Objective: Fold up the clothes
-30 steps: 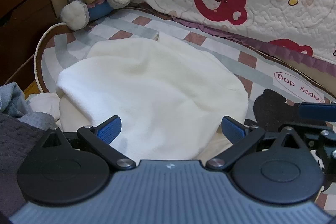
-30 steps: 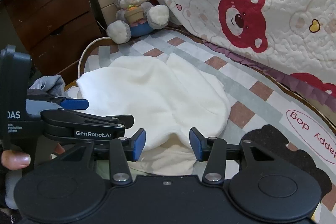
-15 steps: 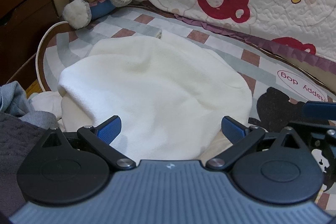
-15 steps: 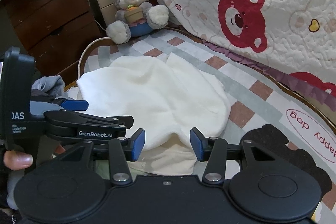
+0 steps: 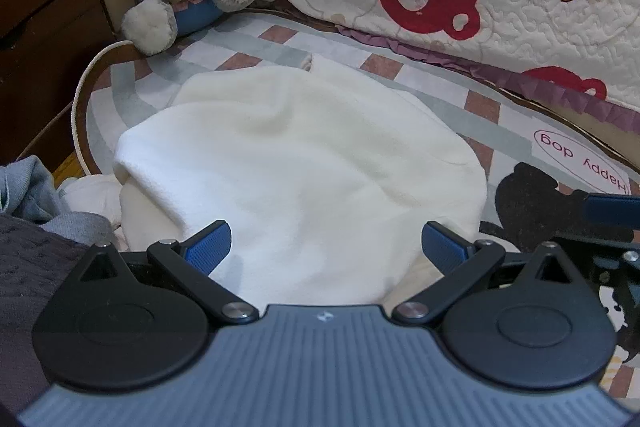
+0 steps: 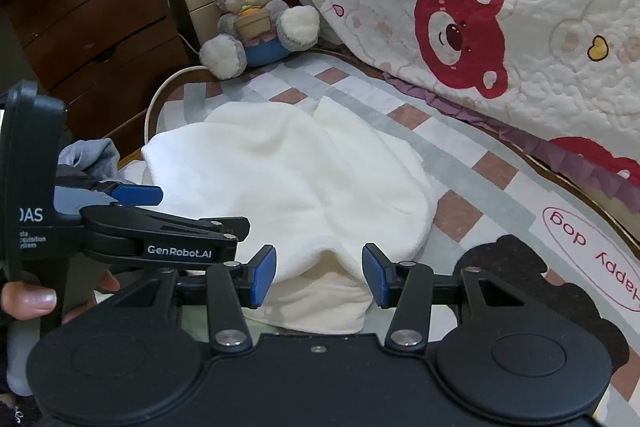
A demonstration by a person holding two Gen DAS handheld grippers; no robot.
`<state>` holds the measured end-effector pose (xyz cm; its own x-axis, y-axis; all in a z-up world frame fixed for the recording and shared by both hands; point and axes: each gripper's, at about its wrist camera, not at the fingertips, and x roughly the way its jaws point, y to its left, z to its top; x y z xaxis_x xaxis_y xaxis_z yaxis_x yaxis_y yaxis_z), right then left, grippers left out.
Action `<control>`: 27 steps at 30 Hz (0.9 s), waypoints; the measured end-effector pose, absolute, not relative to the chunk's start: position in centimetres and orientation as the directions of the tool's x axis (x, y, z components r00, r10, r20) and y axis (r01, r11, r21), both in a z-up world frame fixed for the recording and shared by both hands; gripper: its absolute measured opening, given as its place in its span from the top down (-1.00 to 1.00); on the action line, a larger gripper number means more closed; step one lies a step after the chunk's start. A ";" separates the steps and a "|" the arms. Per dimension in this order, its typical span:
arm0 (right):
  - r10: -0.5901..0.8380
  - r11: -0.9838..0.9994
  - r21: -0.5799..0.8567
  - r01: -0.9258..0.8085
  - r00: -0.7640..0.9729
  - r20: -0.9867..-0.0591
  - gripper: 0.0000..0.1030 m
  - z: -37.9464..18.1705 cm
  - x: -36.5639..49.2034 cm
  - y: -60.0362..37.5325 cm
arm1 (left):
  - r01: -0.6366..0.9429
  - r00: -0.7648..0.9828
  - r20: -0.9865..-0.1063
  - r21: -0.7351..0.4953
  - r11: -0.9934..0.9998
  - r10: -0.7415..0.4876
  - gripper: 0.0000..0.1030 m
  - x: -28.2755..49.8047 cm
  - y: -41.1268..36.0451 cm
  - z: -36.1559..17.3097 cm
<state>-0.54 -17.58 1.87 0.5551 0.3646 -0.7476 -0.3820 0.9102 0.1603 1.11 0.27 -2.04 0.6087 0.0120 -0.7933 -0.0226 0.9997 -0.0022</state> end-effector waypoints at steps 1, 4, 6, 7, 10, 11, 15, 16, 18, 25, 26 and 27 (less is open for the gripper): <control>0.365 0.910 0.161 -0.383 0.554 -0.748 -0.03 1.8 -0.5 -17.5 | -0.024 0.609 -0.793 0.001 1.000 0.016 -1.00 1.1 0.2 -2.0; 0.362 0.911 0.157 -0.381 0.557 -0.747 -0.03 1.9 -0.6 -17.3 | -0.022 0.609 -0.793 0.006 1.000 0.018 -1.00 1.1 0.0 -2.1; 0.356 0.914 0.152 -0.376 0.565 -0.744 -0.03 2.0 -0.7 -17.2 | -0.019 0.609 -0.793 0.006 1.000 0.016 -1.00 1.1 0.0 -2.0; 0.352 0.916 0.148 -0.373 0.570 -0.743 -0.03 2.0 -0.7 -17.2 | -0.019 0.610 -0.792 0.006 1.000 0.017 -1.00 1.1 0.0 -2.0; 0.337 0.922 0.129 -0.365 0.593 -0.732 -0.03 2.2 -0.7 -17.5 | -0.024 0.614 -0.789 0.007 1.000 0.020 -1.00 1.2 0.0 -2.1; 0.334 0.923 0.124 -0.363 0.600 -0.727 -0.03 2.2 -0.6 -17.7 | -0.027 0.615 -0.788 0.008 1.000 0.023 -1.00 1.3 0.1 -2.1; 0.340 0.924 0.124 -0.362 0.630 -0.698 -0.12 1.8 0.1 -18.7 | -0.052 0.655 -0.746 0.111 0.992 0.118 -0.83 1.3 -0.3 -2.2; 0.342 0.927 0.128 -0.354 0.653 -0.676 -0.15 1.8 0.3 -19.1 | -0.050 0.665 -0.734 0.140 0.989 0.138 -0.79 1.4 -0.5 -2.1; 0.334 0.934 0.125 -0.335 0.693 -0.639 -0.22 2.1 0.9 -20.0 | -0.038 0.671 -0.731 0.134 0.990 0.125 -0.74 2.1 -0.6 -1.9; 0.323 0.926 0.057 -0.374 0.703 -0.634 -0.31 2.1 4.6 -21.1 | -0.076 0.640 -0.768 -0.061 0.995 0.001 -0.49 6.1 1.9 -0.8; 0.323 0.924 0.057 -0.378 0.692 -0.646 -0.31 1.7 5.3 -21.0 | -0.097 0.642 -0.766 -0.069 0.993 0.010 -0.49 6.8 2.3 -0.5; 0.324 0.922 0.062 -0.382 0.676 -0.662 -0.31 1.1 6.1 -21.0 | -0.119 0.645 -0.764 -0.067 0.991 0.025 -0.49 7.4 2.9 -0.2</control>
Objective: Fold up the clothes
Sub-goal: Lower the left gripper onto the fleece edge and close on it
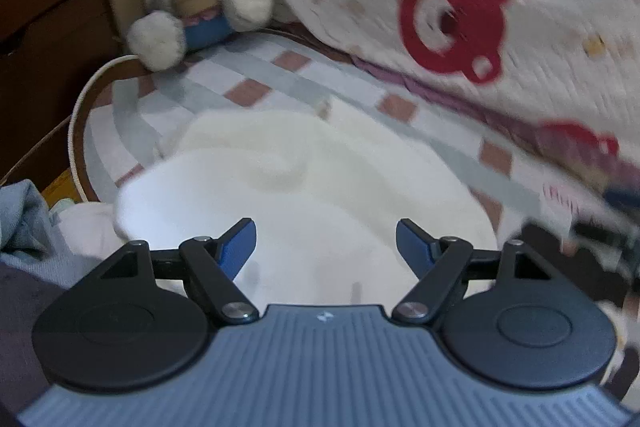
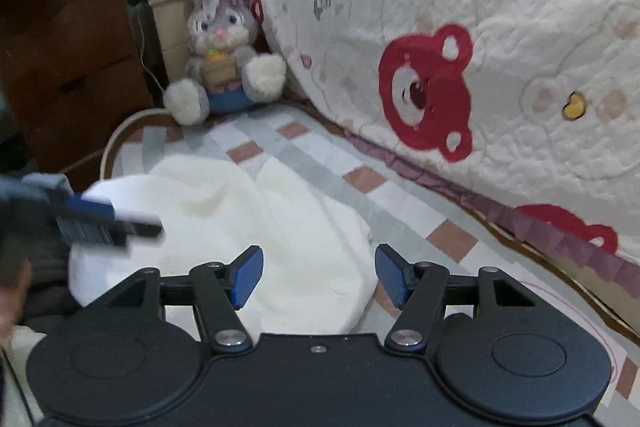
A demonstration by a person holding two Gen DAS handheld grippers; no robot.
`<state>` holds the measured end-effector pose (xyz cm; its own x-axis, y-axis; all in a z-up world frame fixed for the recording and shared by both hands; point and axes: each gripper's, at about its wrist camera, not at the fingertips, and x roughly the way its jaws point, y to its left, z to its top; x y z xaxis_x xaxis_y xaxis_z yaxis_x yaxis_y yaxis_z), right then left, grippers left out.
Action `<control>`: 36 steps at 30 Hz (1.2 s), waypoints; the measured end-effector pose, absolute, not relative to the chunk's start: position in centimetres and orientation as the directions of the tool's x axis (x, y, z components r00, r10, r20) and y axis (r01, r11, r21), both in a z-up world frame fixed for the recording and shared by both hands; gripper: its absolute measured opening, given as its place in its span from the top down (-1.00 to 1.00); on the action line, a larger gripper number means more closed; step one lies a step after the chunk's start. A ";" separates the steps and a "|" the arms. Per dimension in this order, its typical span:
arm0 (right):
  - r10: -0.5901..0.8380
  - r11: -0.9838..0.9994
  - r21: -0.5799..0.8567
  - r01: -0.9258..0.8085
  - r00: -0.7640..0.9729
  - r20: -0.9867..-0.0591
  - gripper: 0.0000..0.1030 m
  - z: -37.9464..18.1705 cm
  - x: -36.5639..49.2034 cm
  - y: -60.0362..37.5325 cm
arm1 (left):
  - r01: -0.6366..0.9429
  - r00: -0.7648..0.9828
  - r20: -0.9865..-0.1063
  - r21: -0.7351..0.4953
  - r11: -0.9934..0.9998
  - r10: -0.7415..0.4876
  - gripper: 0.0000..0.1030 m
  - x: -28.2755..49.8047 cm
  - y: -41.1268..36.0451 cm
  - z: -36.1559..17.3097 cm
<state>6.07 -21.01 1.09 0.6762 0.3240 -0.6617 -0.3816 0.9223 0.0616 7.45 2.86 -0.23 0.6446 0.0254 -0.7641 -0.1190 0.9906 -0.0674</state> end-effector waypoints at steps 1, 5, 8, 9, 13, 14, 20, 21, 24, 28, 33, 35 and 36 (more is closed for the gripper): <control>0.325 0.922 0.071 -0.381 0.660 -0.678 -0.31 0.5 6.8 -21.0 | -0.142 0.645 -0.763 -0.067 0.988 0.041 -0.49 7.9 3.4 -0.1; 0.353 0.927 0.185 -0.327 0.593 -0.724 -0.31 -1.9 9.0 -20.9 | -0.233 0.643 -0.759 -0.065 0.970 0.103 -0.49 9.4 5.6 -0.2; 0.398 0.916 0.291 -0.277 0.539 -0.742 -0.31 -3.6 9.7 -21.0 | -0.270 0.615 -0.780 -0.064 0.961 0.121 -0.49 9.0 7.0 -2.2; 0.404 0.914 0.310 -0.262 0.528 -0.747 -0.31 -4.0 9.7 -21.1 | -0.287 0.603 -0.787 -0.058 0.956 0.133 -0.49 8.8 7.5 -2.9; 0.414 0.910 0.349 -0.223 0.495 -0.764 -0.31 -5.6 9.4 -21.5 | -0.350 0.554 -0.813 -0.031 0.936 0.180 -0.49 7.7 9.4 -5.7; 0.415 0.910 0.359 -0.209 0.489 -0.767 -0.31 -6.0 9.5 -21.8 | -0.363 0.553 -0.813 -0.036 0.931 0.184 -0.49 7.5 9.9 -6.0; 0.427 0.894 0.440 -0.081 0.452 -0.783 -0.31 -9.1 10.2 -24.0 | -0.385 0.554 -0.811 -0.047 0.922 0.190 -0.60 7.6 10.2 -6.3; 0.433 0.886 0.462 -0.049 0.446 -0.783 -0.31 -9.9 10.5 -24.5 | -0.386 0.544 -0.816 -0.040 0.922 0.193 -0.61 7.8 10.1 -6.6; 0.466 0.845 0.533 0.037 0.437 -0.769 -0.31 -11.9 10.9 -25.8 | -0.434 0.544 -0.814 -0.066 0.899 0.203 -0.62 7.5 10.7 -6.9; 0.513 0.764 0.628 0.150 0.449 -0.732 -0.31 -13.9 11.4 -26.9 | -0.507 0.555 -0.807 -0.136 0.851 0.202 -0.66 6.7 12.7 -7.3; 0.530 0.766 0.630 0.129 0.429 -0.732 -0.31 -14.3 12.5 -26.5 | -0.543 0.442 -0.882 -0.117 0.832 0.164 -0.84 7.7 14.1 -10.2; 0.524 0.786 0.610 0.104 0.412 -0.745 -0.31 -14.6 12.8 -26.2 | -0.539 0.441 -0.887 -0.138 0.831 0.138 -0.88 7.8 13.9 -10.8; 0.529 0.783 0.614 0.104 0.408 -0.744 -0.31 -15.1 13.0 -26.2 | -0.537 0.443 -0.887 -0.144 0.831 0.132 -0.89 7.9 13.8 -11.0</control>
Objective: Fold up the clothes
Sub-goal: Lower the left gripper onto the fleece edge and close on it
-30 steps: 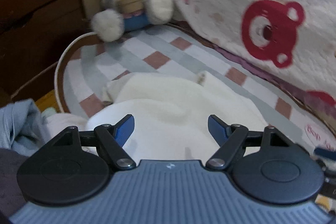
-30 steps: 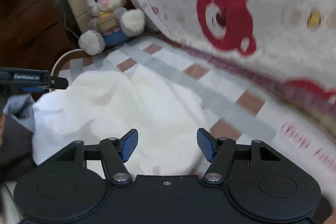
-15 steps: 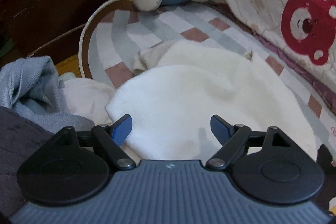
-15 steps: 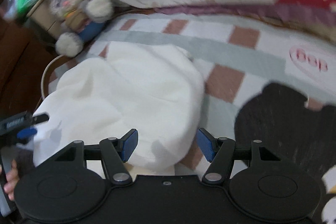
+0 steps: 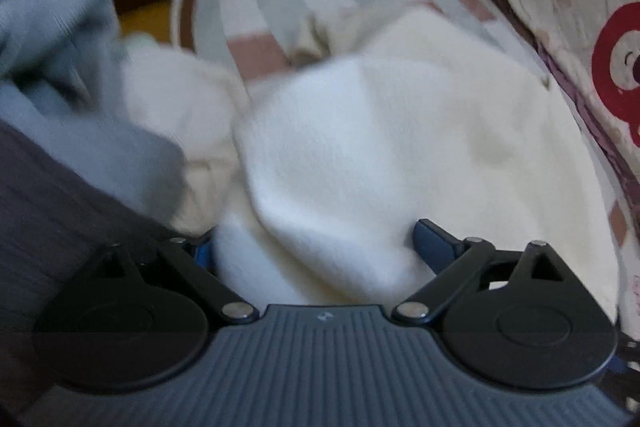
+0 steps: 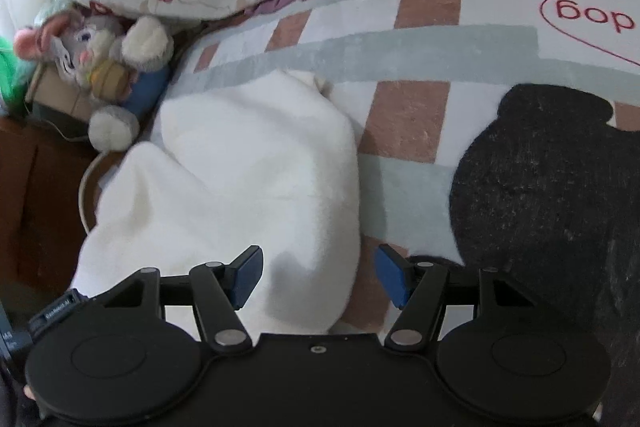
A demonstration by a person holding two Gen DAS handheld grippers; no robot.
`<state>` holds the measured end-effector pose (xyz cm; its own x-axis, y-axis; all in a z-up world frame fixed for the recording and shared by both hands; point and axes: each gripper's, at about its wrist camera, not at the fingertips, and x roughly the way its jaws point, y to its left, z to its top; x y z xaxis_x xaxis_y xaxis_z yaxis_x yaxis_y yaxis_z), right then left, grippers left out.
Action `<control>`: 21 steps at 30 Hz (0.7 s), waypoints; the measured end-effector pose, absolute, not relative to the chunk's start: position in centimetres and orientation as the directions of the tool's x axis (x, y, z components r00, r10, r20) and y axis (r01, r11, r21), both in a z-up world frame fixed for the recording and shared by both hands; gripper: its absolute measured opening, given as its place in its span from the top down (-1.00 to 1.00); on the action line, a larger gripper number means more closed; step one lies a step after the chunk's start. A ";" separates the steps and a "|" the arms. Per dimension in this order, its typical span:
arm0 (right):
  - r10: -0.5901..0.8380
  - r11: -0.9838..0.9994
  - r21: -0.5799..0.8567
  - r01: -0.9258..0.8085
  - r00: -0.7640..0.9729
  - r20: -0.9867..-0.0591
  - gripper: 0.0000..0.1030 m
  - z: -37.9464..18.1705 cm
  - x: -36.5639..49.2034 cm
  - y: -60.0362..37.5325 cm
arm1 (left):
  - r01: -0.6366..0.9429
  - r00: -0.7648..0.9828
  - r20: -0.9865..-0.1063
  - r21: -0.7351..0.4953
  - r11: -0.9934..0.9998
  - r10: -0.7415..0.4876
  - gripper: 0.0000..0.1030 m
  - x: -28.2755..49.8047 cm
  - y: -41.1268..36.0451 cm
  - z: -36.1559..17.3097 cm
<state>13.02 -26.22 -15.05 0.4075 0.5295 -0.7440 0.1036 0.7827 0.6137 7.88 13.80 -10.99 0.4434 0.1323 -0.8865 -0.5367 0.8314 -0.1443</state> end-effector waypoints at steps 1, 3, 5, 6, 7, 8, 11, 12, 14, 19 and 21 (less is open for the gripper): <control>0.534 0.779 0.618 0.105 0.403 -0.743 -0.31 -15.5 13.2 -26.3 | -0.535 0.446 -0.886 -0.151 0.832 0.126 -0.90 7.9 13.7 -11.2; 0.530 0.780 0.615 0.118 0.398 -0.749 -0.34 -16.6 13.5 -26.2 | -0.530 0.451 -0.885 -0.163 0.832 0.114 -0.87 8.0 13.4 -11.6; 0.505 0.808 0.580 0.108 0.380 -0.775 -0.35 -17.4 13.7 -25.5 | -0.528 0.463 -0.875 -0.144 0.837 0.142 -0.85 8.1 12.9 -11.6; 0.499 0.817 0.568 0.094 0.377 -0.780 -0.35 -17.7 13.7 -25.1 | -0.527 0.470 -0.868 -0.131 0.840 0.160 -0.82 8.1 12.7 -11.5; 0.505 0.816 0.572 0.079 0.384 -0.773 -0.35 -17.8 13.6 -24.8 | -0.524 0.480 -0.862 -0.130 0.842 0.166 -0.71 8.1 12.6 -11.4; 0.523 0.807 0.588 0.060 0.391 -0.758 -0.35 -17.8 13.6 -24.5 | -0.519 0.495 -0.854 -0.140 0.843 0.163 -0.59 8.1 12.6 -11.3; 0.590 0.769 0.639 0.002 0.384 -0.710 0.26 -18.0 14.0 -23.2 | -0.483 0.515 -0.847 -0.163 0.860 0.129 0.06 8.3 12.7 -11.1; 0.598 0.768 0.640 -0.021 0.381 -0.705 0.45 -17.7 14.1 -22.6 | -0.472 0.516 -0.849 -0.174 0.864 0.111 0.24 8.4 12.7 -11.1; 0.596 0.785 0.612 -0.094 0.386 -0.705 0.58 -16.4 14.0 -21.4 | -0.448 0.519 -0.852 -0.202 0.871 0.069 0.45 8.4 12.6 -11.1; 0.635 0.769 0.585 -0.256 0.413 -0.653 0.65 -12.7 12.4 -20.4 | -0.406 0.561 -0.827 -0.309 0.860 -0.033 0.54 8.1 12.4 -10.4; 0.646 0.759 0.593 -0.269 0.427 -0.633 0.65 -11.7 11.7 -20.8 | -0.408 0.561 -0.827 -0.295 0.864 -0.018 0.54 8.1 12.2 -10.3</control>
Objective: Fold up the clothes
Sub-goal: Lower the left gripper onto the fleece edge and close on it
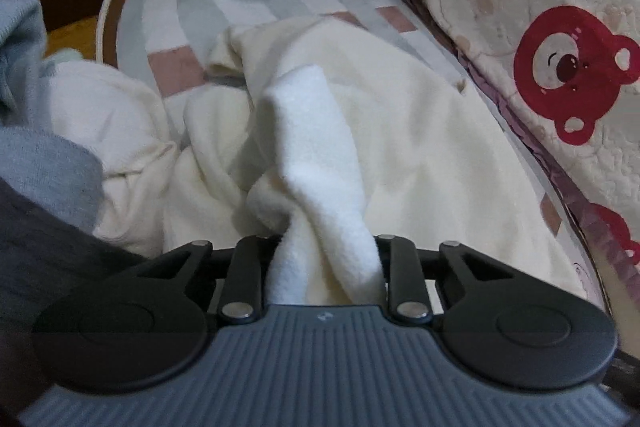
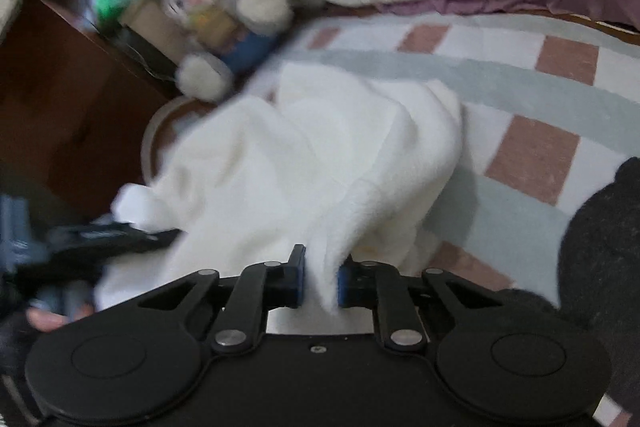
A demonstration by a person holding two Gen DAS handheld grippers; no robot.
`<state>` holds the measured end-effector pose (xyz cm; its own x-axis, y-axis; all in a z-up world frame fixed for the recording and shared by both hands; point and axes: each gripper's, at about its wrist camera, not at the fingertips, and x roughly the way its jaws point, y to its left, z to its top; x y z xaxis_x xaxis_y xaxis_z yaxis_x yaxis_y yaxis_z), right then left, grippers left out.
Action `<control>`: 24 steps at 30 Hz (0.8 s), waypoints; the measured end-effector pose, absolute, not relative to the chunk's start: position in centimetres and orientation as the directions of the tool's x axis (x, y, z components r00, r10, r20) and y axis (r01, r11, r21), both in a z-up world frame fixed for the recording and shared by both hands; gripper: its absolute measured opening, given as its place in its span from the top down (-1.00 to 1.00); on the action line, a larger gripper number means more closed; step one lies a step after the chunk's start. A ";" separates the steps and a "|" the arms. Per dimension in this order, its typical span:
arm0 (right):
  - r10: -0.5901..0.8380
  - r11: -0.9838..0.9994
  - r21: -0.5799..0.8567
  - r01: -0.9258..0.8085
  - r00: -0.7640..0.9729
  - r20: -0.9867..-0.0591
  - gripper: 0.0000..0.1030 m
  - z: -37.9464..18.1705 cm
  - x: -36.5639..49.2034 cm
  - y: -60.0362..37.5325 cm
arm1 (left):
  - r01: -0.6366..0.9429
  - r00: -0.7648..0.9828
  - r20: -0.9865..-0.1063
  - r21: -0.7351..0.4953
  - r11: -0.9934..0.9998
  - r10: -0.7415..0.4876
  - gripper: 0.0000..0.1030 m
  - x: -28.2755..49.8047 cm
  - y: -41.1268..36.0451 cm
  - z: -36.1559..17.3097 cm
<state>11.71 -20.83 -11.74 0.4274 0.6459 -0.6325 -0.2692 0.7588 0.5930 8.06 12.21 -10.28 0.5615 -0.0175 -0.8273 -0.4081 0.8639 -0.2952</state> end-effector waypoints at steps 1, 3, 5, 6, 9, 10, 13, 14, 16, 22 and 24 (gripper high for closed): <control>0.647 0.758 0.590 -0.278 0.435 -0.627 0.65 -11.3 11.4 -21.0 | -0.422 0.547 -0.837 -0.270 0.866 0.006 0.49 8.2 12.1 -10.5; 0.591 0.807 0.500 -0.315 0.451 -0.669 0.61 -11.4 11.0 -20.6 | -0.457 0.500 -0.866 -0.231 0.859 0.033 0.15 8.5 12.3 -11.3; 0.564 0.825 0.490 -0.280 0.449 -0.693 0.50 -12.5 11.3 -21.0 | -0.470 0.478 -0.878 -0.233 0.851 0.023 -0.07 8.7 12.5 -12.0; 0.556 0.830 0.500 -0.248 0.449 -0.700 0.42 -13.2 11.5 -21.3 | -0.474 0.470 -0.882 -0.238 0.848 0.015 -0.22 8.7 12.7 -12.3; 0.531 0.833 0.538 -0.131 0.462 -0.710 -0.26 -15.5 12.5 -22.3 | -0.445 0.468 -0.882 -0.288 0.848 -0.054 -0.54 9.0 12.2 -13.1; 0.520 0.836 0.539 -0.106 0.465 -0.716 -0.34 -16.2 12.7 -22.5 | -0.432 0.470 -0.879 -0.310 0.847 -0.082 -0.52 9.1 12.0 -13.3; 0.521 0.819 0.574 -0.025 0.451 -0.724 -0.37 -18.1 12.9 -22.9 | -0.373 0.497 -0.862 -0.314 0.873 -0.098 0.08 9.1 10.9 -12.7; 0.553 0.788 0.616 -0.004 0.447 -0.704 -0.24 -18.5 12.9 -23.1 | -0.348 0.507 -0.856 -0.312 0.884 -0.102 0.22 9.0 10.5 -12.4; 0.654 0.690 0.724 -0.016 0.442 -0.614 0.55 -18.6 12.6 -23.4 | -0.318 0.533 -0.839 -0.321 0.892 -0.112 0.59 8.6 10.0 -11.6; 0.707 0.668 0.721 -0.185 0.461 -0.537 0.60 -14.2 10.6 -23.9 | -0.236 0.647 -0.733 -0.454 0.859 -0.209 0.59 7.7 10.0 -8.7; 0.706 0.670 0.710 -0.216 0.481 -0.520 0.61 -12.6 9.7 -24.5 | -0.208 0.651 -0.726 -0.453 0.867 -0.223 0.59 7.5 9.4 -8.4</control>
